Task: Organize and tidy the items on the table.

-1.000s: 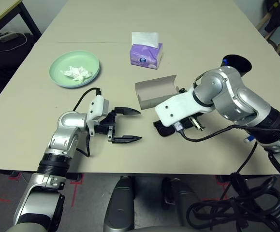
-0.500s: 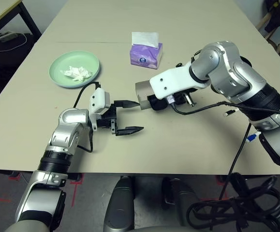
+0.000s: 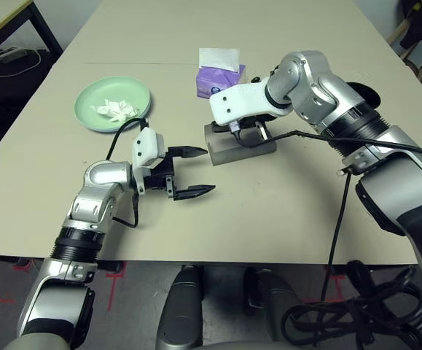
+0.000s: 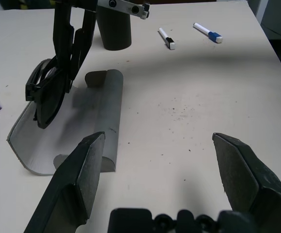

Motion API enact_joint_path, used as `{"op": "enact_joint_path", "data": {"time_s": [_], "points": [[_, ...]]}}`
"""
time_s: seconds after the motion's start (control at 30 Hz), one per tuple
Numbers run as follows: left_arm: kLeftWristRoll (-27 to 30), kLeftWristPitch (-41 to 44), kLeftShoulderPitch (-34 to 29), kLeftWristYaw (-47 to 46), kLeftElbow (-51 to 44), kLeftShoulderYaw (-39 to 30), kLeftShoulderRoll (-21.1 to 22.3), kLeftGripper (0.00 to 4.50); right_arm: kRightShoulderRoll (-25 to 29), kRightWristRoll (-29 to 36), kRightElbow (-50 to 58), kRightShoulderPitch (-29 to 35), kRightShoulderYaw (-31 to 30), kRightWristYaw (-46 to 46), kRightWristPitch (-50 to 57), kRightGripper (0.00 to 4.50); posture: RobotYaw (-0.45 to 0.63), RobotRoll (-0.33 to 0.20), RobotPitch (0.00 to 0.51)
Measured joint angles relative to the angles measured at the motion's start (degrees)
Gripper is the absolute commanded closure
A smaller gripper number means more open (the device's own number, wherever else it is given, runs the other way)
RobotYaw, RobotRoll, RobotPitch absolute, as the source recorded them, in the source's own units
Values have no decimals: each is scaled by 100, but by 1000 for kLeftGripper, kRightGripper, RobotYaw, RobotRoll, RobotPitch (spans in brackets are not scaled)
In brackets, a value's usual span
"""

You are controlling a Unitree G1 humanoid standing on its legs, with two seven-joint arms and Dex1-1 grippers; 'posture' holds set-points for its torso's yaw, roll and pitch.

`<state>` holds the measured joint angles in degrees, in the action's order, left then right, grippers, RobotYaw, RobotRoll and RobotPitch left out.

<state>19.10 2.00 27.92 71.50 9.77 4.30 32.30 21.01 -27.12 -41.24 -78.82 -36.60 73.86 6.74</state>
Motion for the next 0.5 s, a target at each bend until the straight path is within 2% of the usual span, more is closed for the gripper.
{"op": "enact_joint_path", "data": {"time_s": [0.5], "points": [[3, 63, -133, -90, -140, 0, 3, 0, -172, 5, -145, 115, 0, 162, 106, 4464, 263, 0, 200]]}}
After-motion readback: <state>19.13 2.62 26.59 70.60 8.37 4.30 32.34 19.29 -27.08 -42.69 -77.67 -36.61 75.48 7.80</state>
